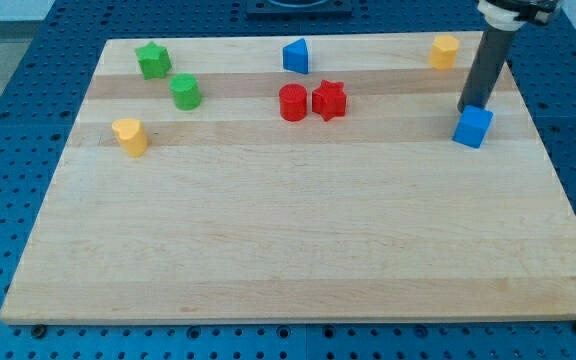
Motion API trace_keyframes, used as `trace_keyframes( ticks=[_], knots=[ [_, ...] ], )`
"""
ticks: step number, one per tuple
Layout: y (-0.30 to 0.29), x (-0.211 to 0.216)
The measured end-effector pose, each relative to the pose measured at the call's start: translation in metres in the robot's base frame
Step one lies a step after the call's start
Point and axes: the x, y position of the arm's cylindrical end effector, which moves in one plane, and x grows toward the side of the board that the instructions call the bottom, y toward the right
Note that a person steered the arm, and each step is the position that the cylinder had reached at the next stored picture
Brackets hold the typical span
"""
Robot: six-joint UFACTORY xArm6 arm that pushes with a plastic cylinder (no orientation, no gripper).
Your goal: Slide red star towards bottom left
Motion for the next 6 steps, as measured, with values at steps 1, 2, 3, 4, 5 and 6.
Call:
trace_keyframes(
  ticks=[1,2,3,4,5,6],
  knots=[
    [-0.001,0.004],
    [-0.002,0.005],
    [-0.002,0.005],
    [-0.002,-0.007],
    [-0.008,-0.022],
    [-0.03,-0.031]
  ],
)
